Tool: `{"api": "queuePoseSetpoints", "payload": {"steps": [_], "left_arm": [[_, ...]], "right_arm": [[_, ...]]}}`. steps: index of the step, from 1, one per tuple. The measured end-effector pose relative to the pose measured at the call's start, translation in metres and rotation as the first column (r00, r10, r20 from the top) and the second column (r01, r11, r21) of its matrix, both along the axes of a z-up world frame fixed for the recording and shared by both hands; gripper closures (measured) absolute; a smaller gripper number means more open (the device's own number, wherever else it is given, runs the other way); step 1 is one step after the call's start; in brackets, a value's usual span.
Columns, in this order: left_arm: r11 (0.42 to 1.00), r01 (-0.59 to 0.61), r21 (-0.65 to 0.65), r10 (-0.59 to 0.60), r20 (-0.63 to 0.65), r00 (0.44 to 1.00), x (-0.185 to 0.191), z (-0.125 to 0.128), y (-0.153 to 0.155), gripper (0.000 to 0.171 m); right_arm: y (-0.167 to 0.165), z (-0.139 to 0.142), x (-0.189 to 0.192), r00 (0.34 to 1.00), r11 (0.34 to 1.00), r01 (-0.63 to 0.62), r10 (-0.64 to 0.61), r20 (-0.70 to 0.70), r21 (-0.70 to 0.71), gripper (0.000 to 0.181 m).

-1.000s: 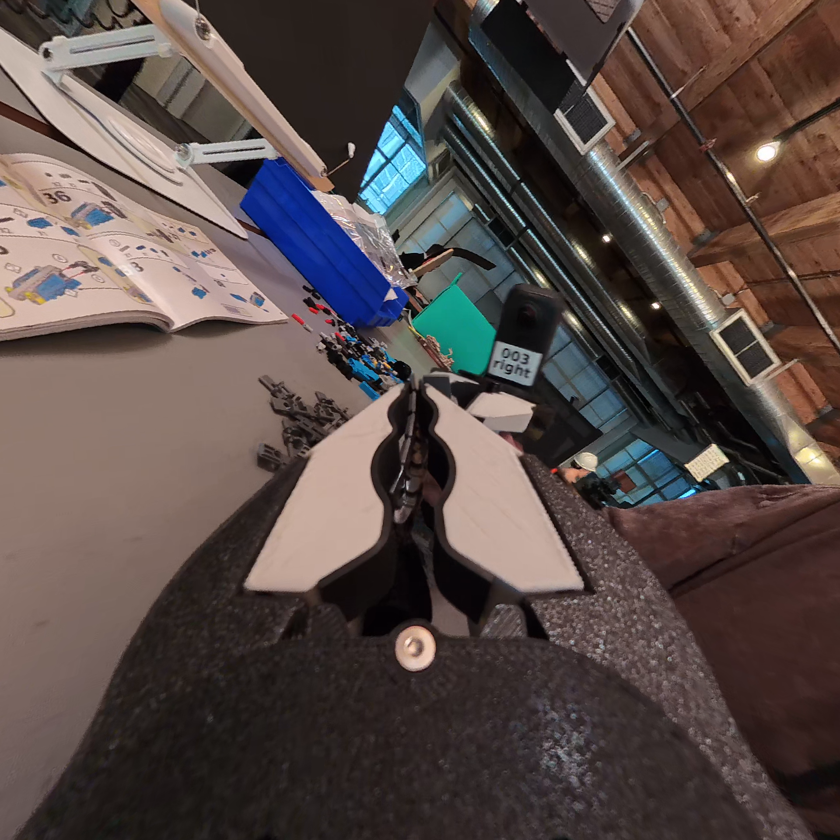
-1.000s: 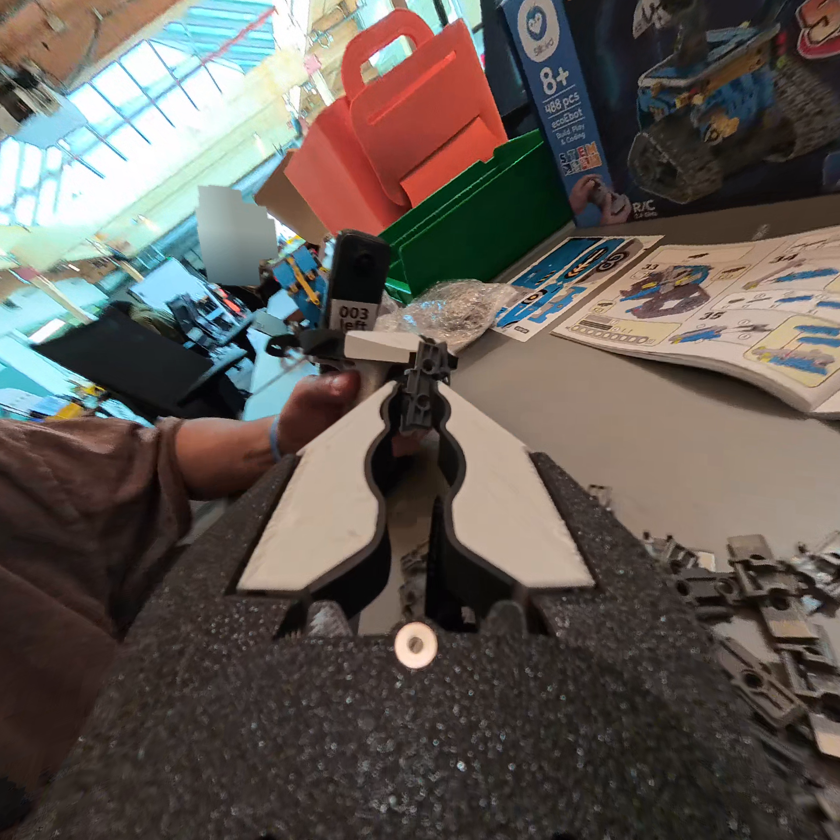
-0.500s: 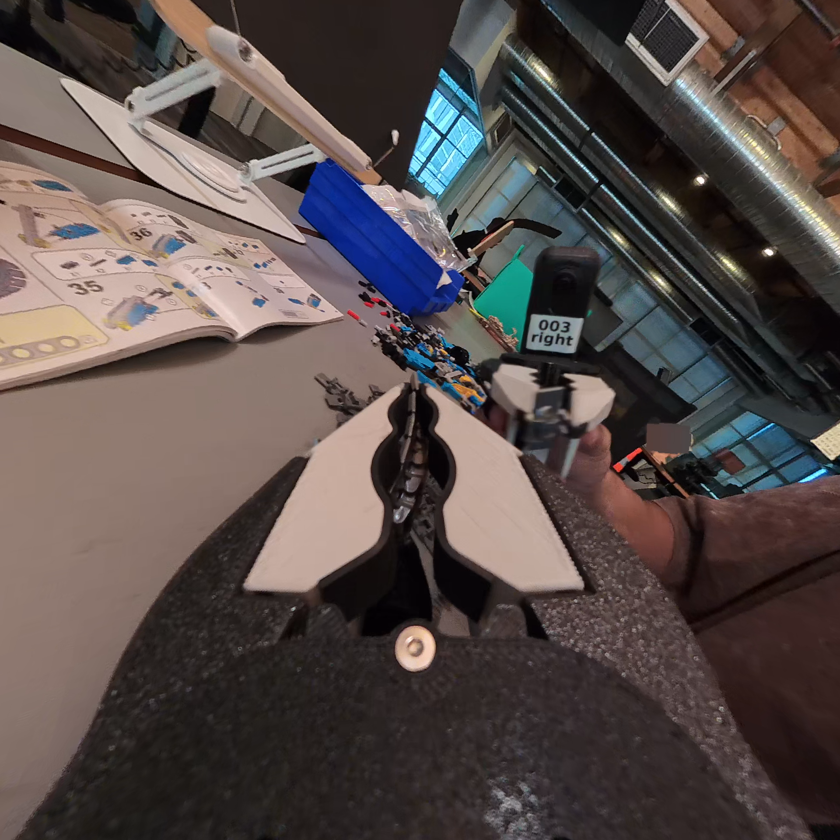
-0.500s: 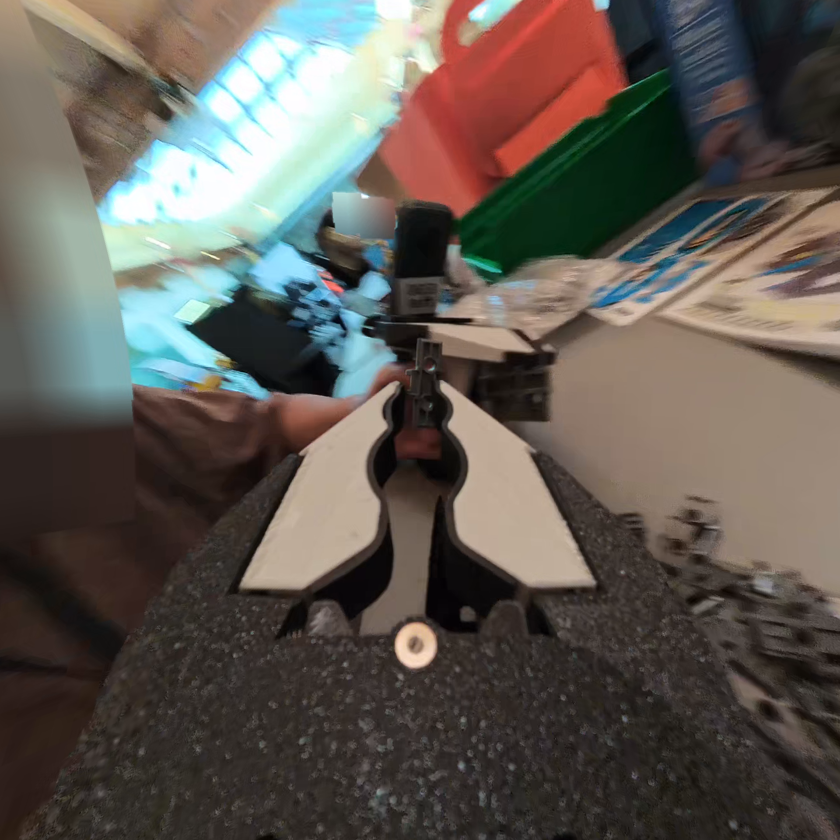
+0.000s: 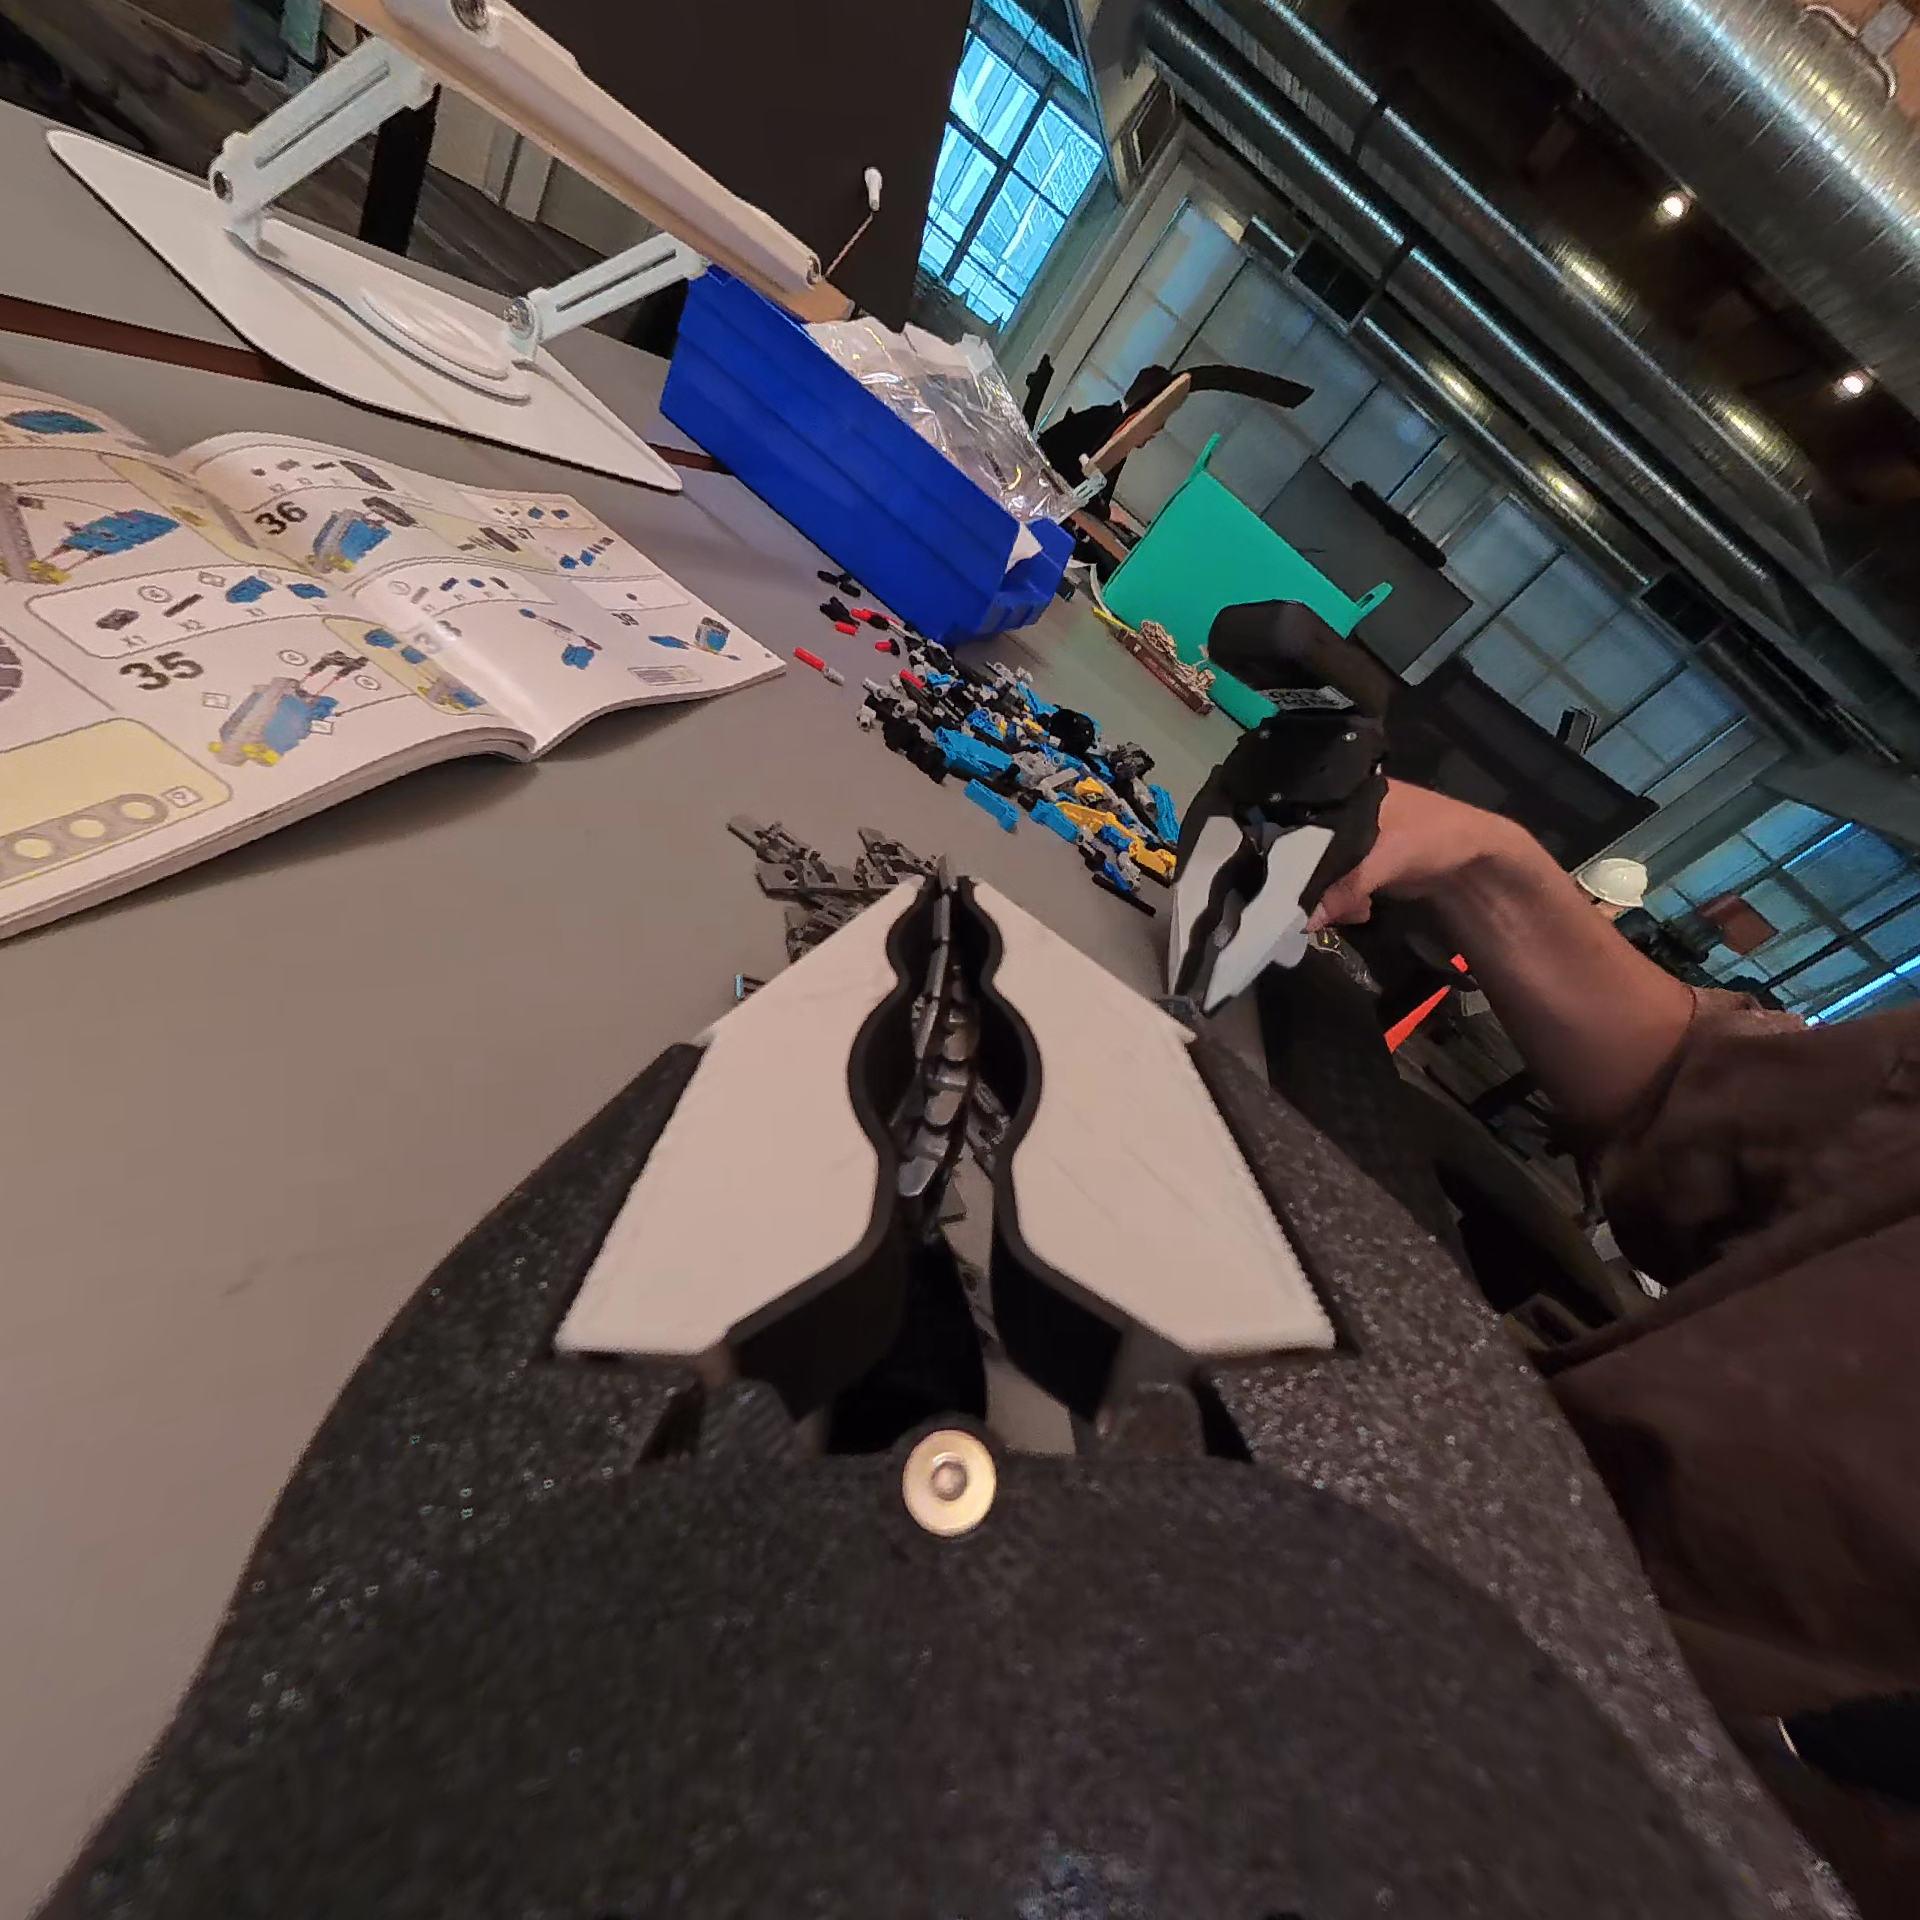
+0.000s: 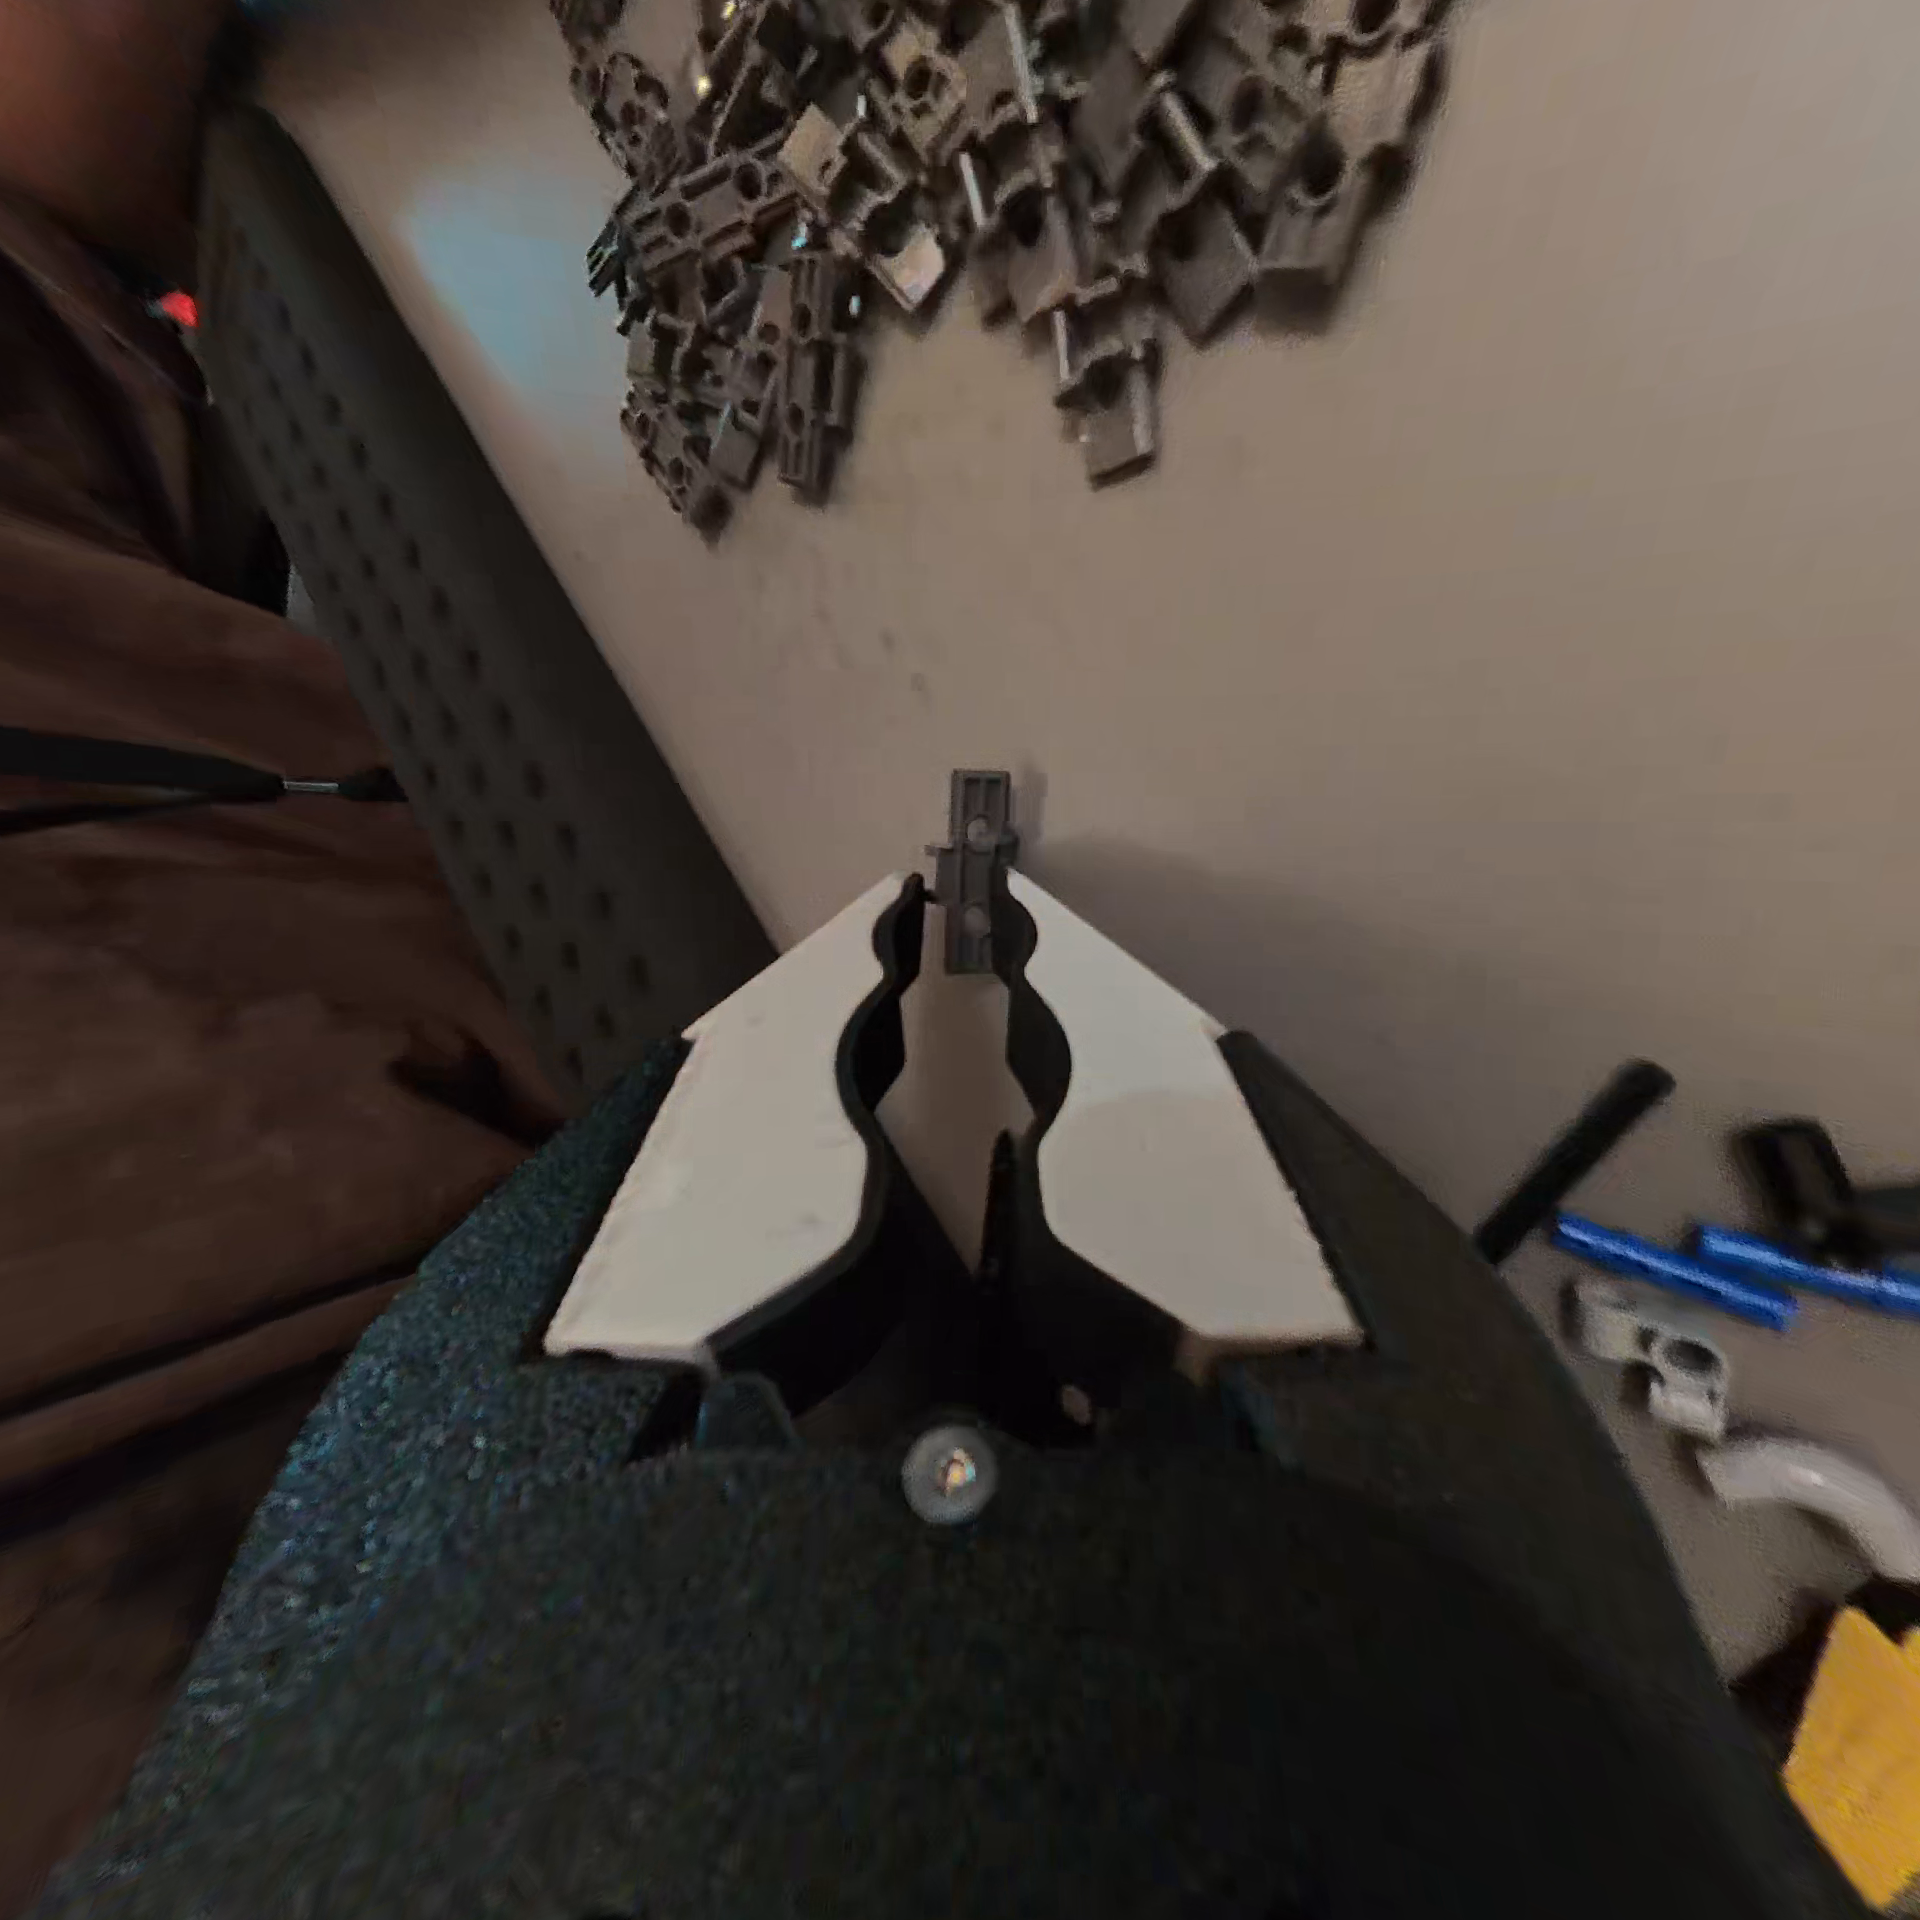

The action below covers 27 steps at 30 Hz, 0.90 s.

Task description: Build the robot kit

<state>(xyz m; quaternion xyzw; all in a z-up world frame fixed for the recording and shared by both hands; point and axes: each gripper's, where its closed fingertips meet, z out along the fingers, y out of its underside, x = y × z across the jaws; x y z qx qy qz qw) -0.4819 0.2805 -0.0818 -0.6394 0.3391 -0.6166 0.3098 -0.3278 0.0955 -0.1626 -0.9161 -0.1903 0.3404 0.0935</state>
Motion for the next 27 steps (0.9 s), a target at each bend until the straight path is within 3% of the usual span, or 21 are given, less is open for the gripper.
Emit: {"api": "queuePoseSetpoints", "payload": {"steps": [10,17,21,25,27], "left_arm": [[1.000,0.005,-0.011,-0.005,0.011,1.000,-0.001,0.001,0.001,0.169],[1.000,0.009,-0.013,-0.009,0.015,1.000,-0.001,0.001,0.000,0.169],[1.000,0.008,-0.013,-0.008,0.014,1.000,-0.001,0.001,0.000,0.169],[1.000,0.007,-0.014,-0.007,0.013,1.000,-0.001,0.001,0.000,0.169],[1.000,0.006,-0.013,-0.005,0.014,1.000,-0.001,0.001,0.000,0.169]], "right_arm": [[0.012,-0.002,0.030,0.993,0.989,0.032,-0.048,0.107,0.144,0.168],[0.008,-0.001,0.026,0.995,0.992,0.023,-0.034,0.090,0.121,0.165],[0.018,0.008,0.029,0.983,0.975,0.050,-0.087,0.164,0.217,0.162],[0.024,0.013,0.039,0.869,0.931,0.120,-0.266,0.416,0.345,0.151],[0.024,0.015,0.031,0.794,0.894,0.049,-0.306,0.526,0.446,0.153]]}}
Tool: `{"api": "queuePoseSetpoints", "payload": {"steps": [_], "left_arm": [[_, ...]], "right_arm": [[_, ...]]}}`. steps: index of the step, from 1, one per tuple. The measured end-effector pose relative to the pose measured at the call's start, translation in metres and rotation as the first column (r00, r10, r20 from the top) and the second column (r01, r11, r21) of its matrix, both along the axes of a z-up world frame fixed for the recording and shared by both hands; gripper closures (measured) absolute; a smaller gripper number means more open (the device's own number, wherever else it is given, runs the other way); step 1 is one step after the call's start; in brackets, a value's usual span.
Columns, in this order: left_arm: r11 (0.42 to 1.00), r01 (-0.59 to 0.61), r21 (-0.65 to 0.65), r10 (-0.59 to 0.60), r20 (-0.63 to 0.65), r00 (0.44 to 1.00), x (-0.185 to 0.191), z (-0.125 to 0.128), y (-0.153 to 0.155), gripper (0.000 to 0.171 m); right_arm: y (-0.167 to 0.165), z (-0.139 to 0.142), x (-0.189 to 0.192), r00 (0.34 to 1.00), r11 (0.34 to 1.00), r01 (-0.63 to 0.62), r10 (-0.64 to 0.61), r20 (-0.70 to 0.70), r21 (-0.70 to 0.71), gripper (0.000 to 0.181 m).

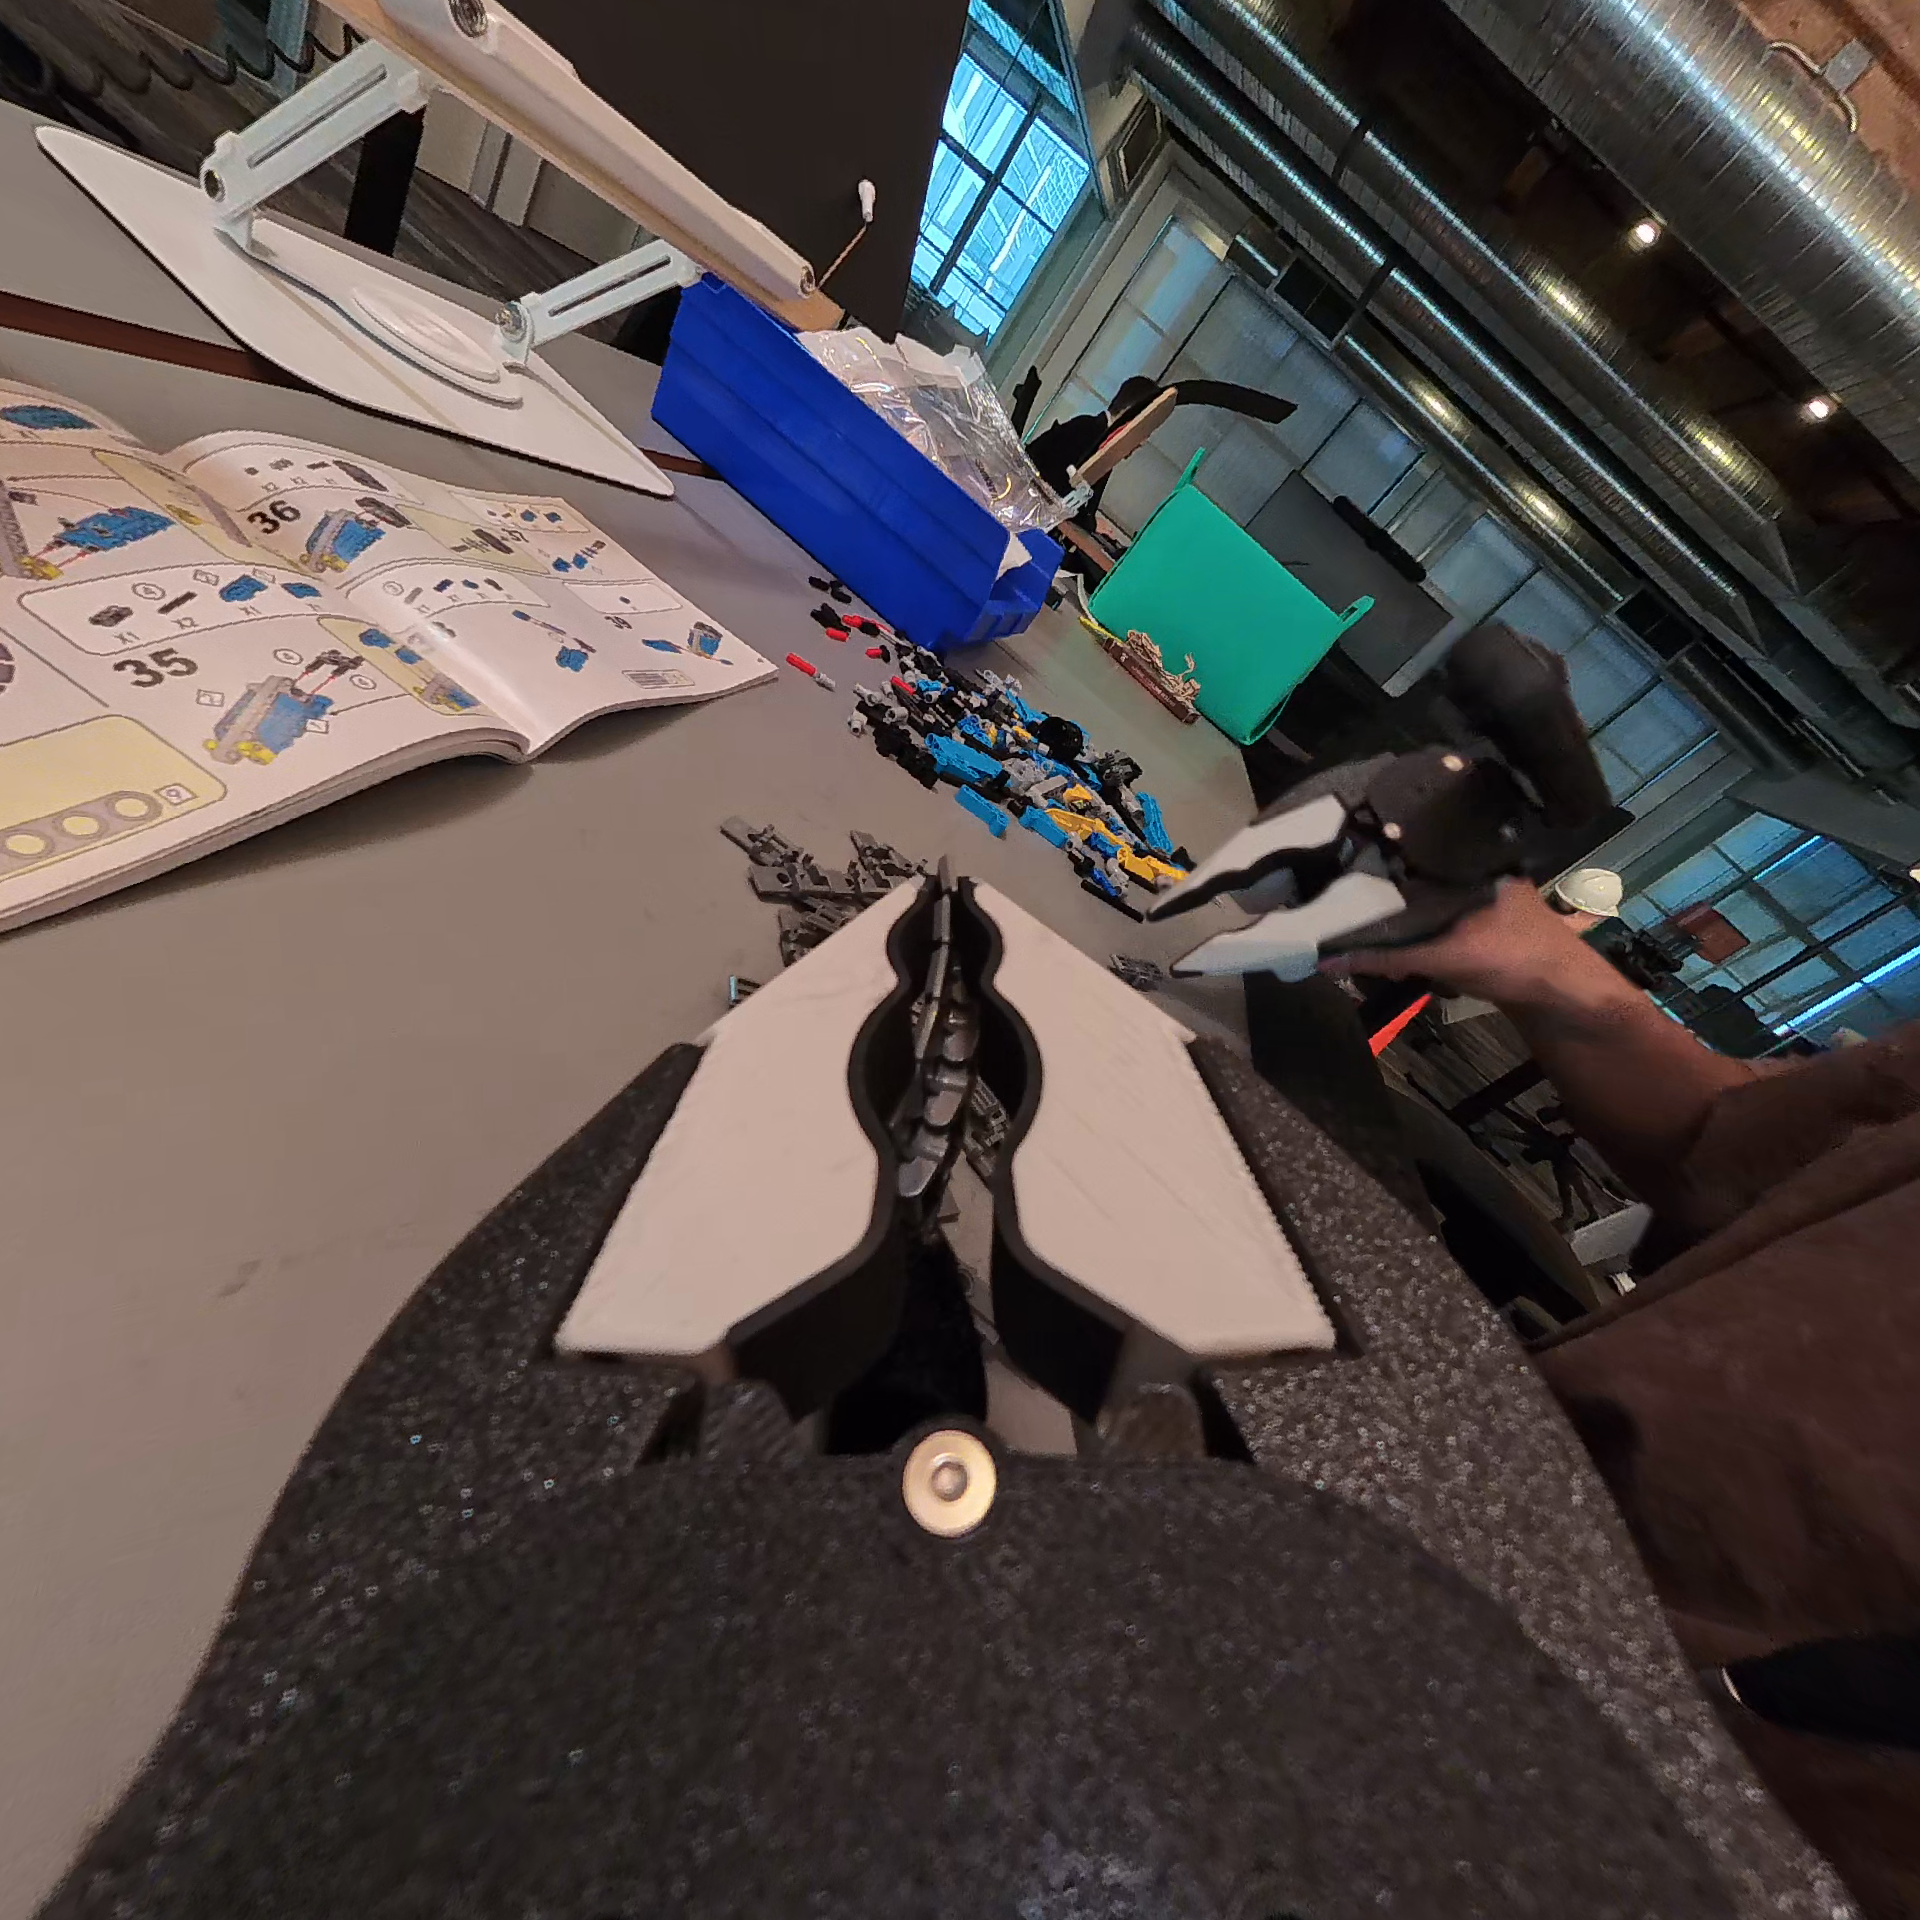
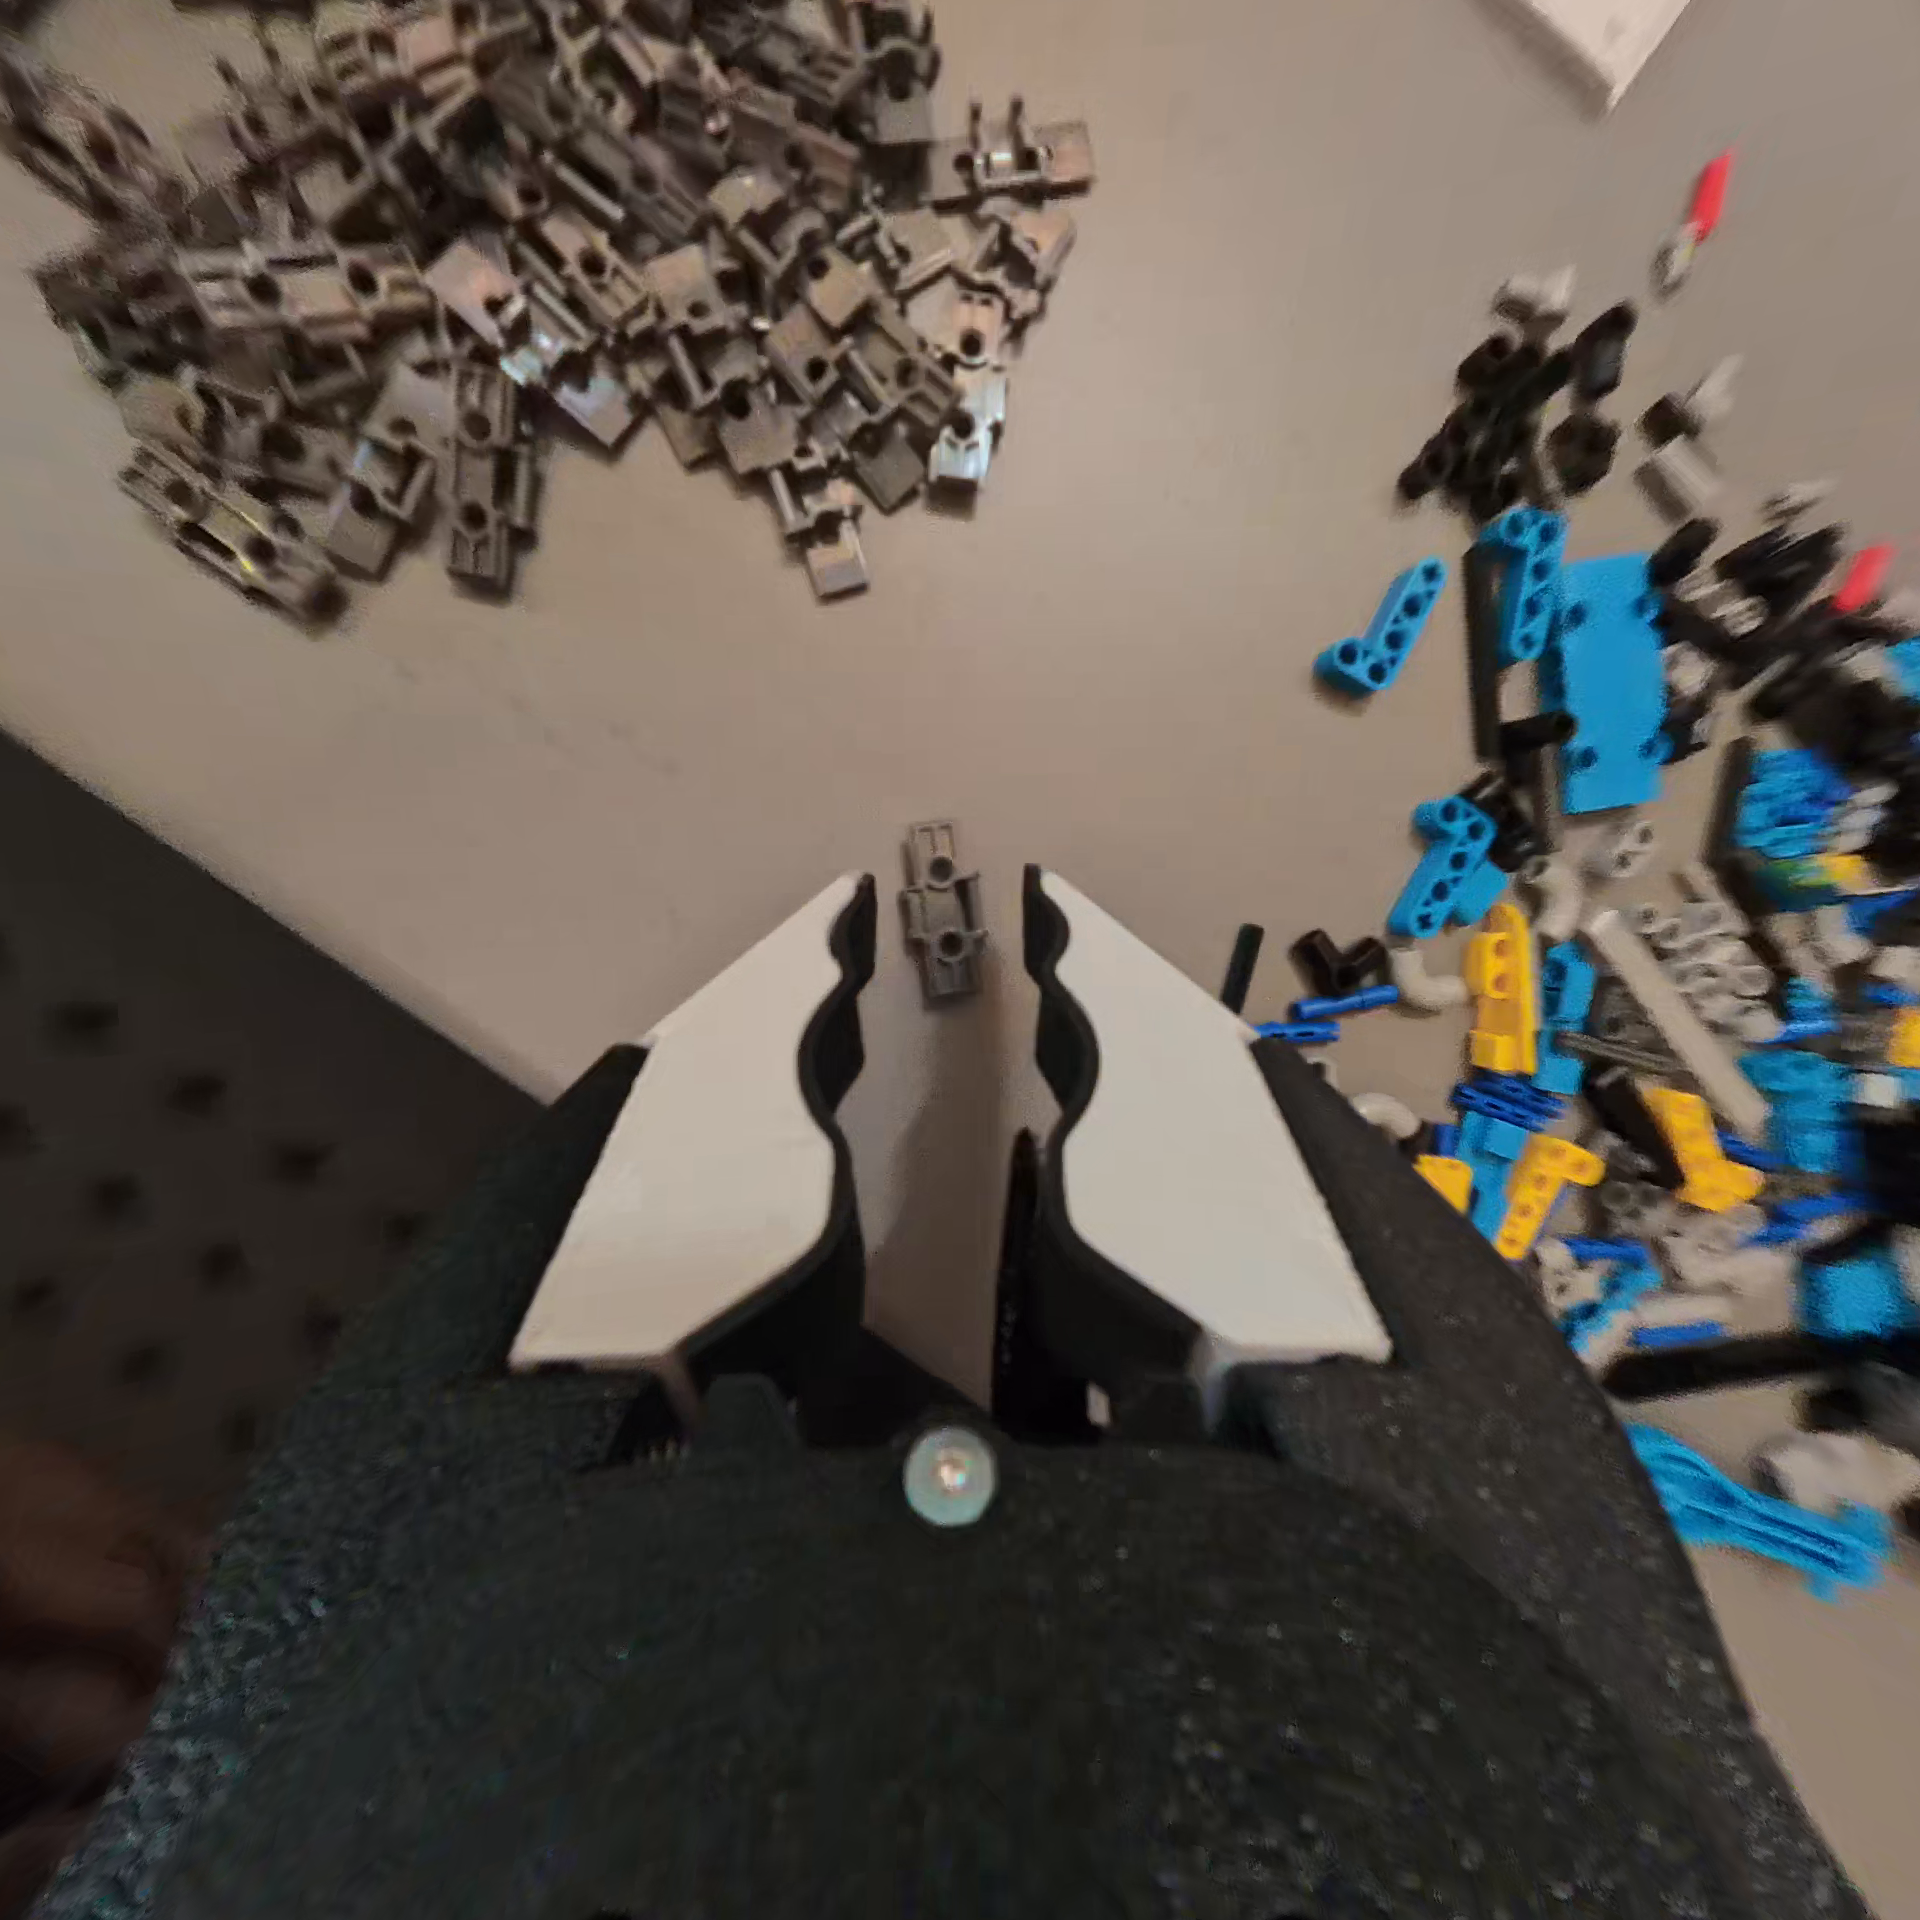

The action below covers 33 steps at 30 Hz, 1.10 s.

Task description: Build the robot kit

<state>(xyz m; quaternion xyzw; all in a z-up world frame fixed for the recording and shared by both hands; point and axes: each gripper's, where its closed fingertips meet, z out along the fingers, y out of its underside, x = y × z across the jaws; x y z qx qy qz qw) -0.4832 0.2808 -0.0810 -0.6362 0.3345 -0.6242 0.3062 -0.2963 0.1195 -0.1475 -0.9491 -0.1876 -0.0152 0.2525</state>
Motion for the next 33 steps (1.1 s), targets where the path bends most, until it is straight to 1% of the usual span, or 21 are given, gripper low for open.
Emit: {"api": "queuePoseSetpoints", "payload": {"steps": [1,3,4,5,7,8,9,11,15,17,21,24,25,26,27,28,29,30,31,32,33], "left_arm": [[1.000,-0.001,0.000,0.001,0.000,1.000,0.000,0.000,0.000,0.169],[1.000,0.000,-0.001,0.000,0.002,1.000,0.000,0.000,0.000,0.169],[1.000,0.000,-0.002,0.000,0.002,1.000,0.000,0.000,0.000,0.169],[1.000,0.001,-0.002,-0.001,0.002,1.000,0.000,0.000,0.000,0.169],[1.000,0.002,-0.002,-0.002,0.002,1.000,0.000,0.000,-0.001,0.169],[1.000,0.002,-0.001,-0.002,0.001,1.000,0.000,0.000,-0.001,0.169],[1.000,0.002,-0.001,-0.002,0.002,1.000,0.000,0.000,-0.001,0.169],[1.000,0.003,-0.003,-0.003,0.003,1.000,0.000,0.000,-0.001,0.169],[1.000,0.005,-0.003,-0.005,0.002,1.000,0.000,0.000,-0.001,0.169],[1.000,0.006,-0.003,-0.006,0.003,1.000,0.000,0.000,-0.001,0.169],[1.000,0.007,-0.003,-0.007,0.003,1.000,0.000,0.000,-0.001,0.169],[1.000,0.008,-0.002,-0.008,0.004,1.000,0.000,0.000,-0.002,0.169],[1.000,0.009,-0.002,-0.009,0.004,1.000,0.000,0.001,-0.002,0.169],[1.000,0.009,-0.003,-0.009,0.005,1.000,0.000,0.001,-0.002,0.169],[1.000,0.009,-0.003,-0.009,0.005,1.000,0.000,0.001,-0.002,0.169],[1.000,0.009,-0.003,-0.009,0.005,1.000,0.000,0.001,-0.002,0.169],[1.000,0.009,-0.004,-0.009,0.006,1.000,0.000,0.001,-0.002,0.169],[1.000,0.010,-0.004,-0.010,0.007,1.000,0.000,0.001,-0.002,0.169],[1.000,0.011,-0.005,-0.011,0.007,1.000,0.000,0.001,-0.002,0.169],[1.000,0.014,-0.006,-0.014,0.008,1.000,0.000,0.001,-0.002,0.169],[1.000,0.018,-0.007,-0.018,0.008,1.000,0.000,0.001,-0.003,0.169]], "right_arm": [[-0.002,-0.001,-0.001,0.994,0.999,-0.021,0.018,0.106,0.031,0.154],[-0.002,0.001,0.005,0.942,0.991,-0.082,0.043,0.332,0.105,0.162],[-0.001,0.003,0.007,0.918,0.985,-0.107,0.044,0.395,0.138,0.167],[-0.001,0.000,0.005,0.916,0.983,-0.117,0.052,0.399,0.140,0.167],[-0.005,-0.011,-0.002,0.954,0.991,-0.087,0.055,0.294,0.097,0.157],[-0.005,-0.012,-0.003,0.968,0.994,-0.067,0.044,0.247,0.085,0.157],[-0.005,-0.011,-0.001,0.973,0.996,-0.052,0.034,0.228,0.076,0.157],[-0.005,-0.010,0.005,0.973,0.997,-0.034,0.018,0.232,0.067,0.158],[-0.007,-0.016,0.003,0.980,0.998,-0.045,0.038,0.196,0.032,0.160],[-0.006,-0.020,0.006,0.978,0.999,-0.043,0.039,0.205,0.013,0.162],[-0.005,-0.023,0.001,0.983,0.996,-0.083,0.088,0.159,-0.036,0.169],[-0.005,-0.023,0.002,0.981,0.988,-0.130,0.142,0.136,-0.089,0.171],[-0.004,-0.022,0.001,0.984,0.985,-0.137,0.148,0.102,-0.106,0.171],[-0.003,-0.022,-0.002,0.989,0.984,-0.138,0.143,0.034,-0.116,0.171],[-0.003,-0.020,-0.009,0.989,0.983,-0.137,0.128,-0.078,-0.124,0.171],[-0.003,-0.015,-0.019,0.969,0.983,-0.133,0.101,-0.223,-0.130,0.171],[-0.003,-0.007,-0.031,0.912,0.981,-0.133,0.066,-0.405,-0.138,0.171],[-0.005,0.002,-0.040,0.817,0.977,-0.127,0.004,-0.577,-0.172,0.172],[-0.009,0.006,-0.043,0.717,0.964,-0.133,-0.067,-0.694,-0.231,0.172],[-0.013,0.005,-0.042,0.654,0.948,-0.143,-0.125,-0.746,-0.284,0.172],[-0.014,-0.003,-0.035,0.654,0.943,-0.129,-0.152,-0.741,-0.307,0.171]]}}
